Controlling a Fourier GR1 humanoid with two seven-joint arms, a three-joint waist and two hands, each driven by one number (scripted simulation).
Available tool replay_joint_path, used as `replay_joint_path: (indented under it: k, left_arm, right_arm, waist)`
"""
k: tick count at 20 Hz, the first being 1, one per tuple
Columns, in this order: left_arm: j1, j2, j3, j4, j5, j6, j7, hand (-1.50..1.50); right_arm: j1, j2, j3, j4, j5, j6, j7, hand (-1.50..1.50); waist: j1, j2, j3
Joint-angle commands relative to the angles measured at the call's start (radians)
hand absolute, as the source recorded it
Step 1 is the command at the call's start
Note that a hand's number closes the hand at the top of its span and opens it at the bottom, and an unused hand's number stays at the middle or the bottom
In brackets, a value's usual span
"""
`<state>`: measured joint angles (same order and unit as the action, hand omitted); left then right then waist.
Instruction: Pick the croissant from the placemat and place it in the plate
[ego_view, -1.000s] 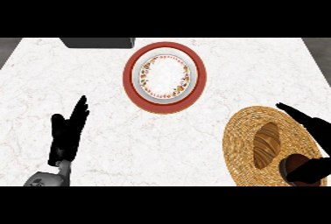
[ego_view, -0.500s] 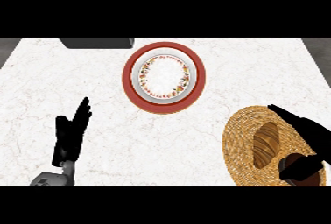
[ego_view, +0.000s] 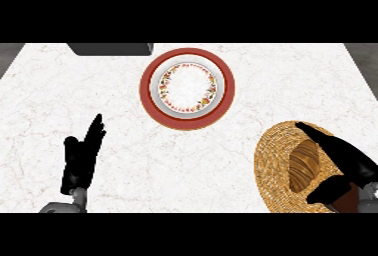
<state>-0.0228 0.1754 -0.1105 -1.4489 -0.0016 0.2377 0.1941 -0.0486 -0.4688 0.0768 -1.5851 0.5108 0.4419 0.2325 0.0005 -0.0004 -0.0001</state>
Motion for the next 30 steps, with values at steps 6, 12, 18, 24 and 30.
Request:
replay_joint_path:
  k: [6, 12, 18, 24, 30]
  left_arm:
    - [-0.036, -0.047, 0.027, 0.044, -0.023, -0.025, -0.004, 0.0]
    - [-0.01, -0.012, 0.077, -0.017, -0.016, -0.08, 0.017, 0.0]
    - [-0.014, -0.006, 0.086, -0.029, -0.012, -0.091, 0.04, 0.0]
    - [-0.067, -0.058, -0.022, -0.022, -0.071, -0.09, 0.028, 0.0]
    - [-0.04, -0.045, 0.016, 0.001, -0.056, -0.089, 0.016, 0.0]
  right_arm:
    - [-0.018, 0.018, 0.011, 0.156, 0.157, -0.053, -0.178, 1.5]
    - [-0.045, 0.063, -0.02, 0.202, 0.231, -0.137, -0.259, 1.5]
    - [-0.105, 0.143, 0.055, 0.048, 0.309, -0.15, -0.113, 1.5]
    - [-0.404, 0.459, 0.405, 0.141, 0.446, -0.142, -0.019, 1.5]
    - [-0.651, 0.466, 0.593, 0.235, 0.318, -0.391, 0.183, 1.5]
  waist:
    - [0.0, 0.001, 0.0]
    - [0.001, 0.0, 0.0]
    - [0.006, 0.0, 0.0]
    - [0.138, 0.019, -0.002]
    - [0.088, 0.009, -0.001]
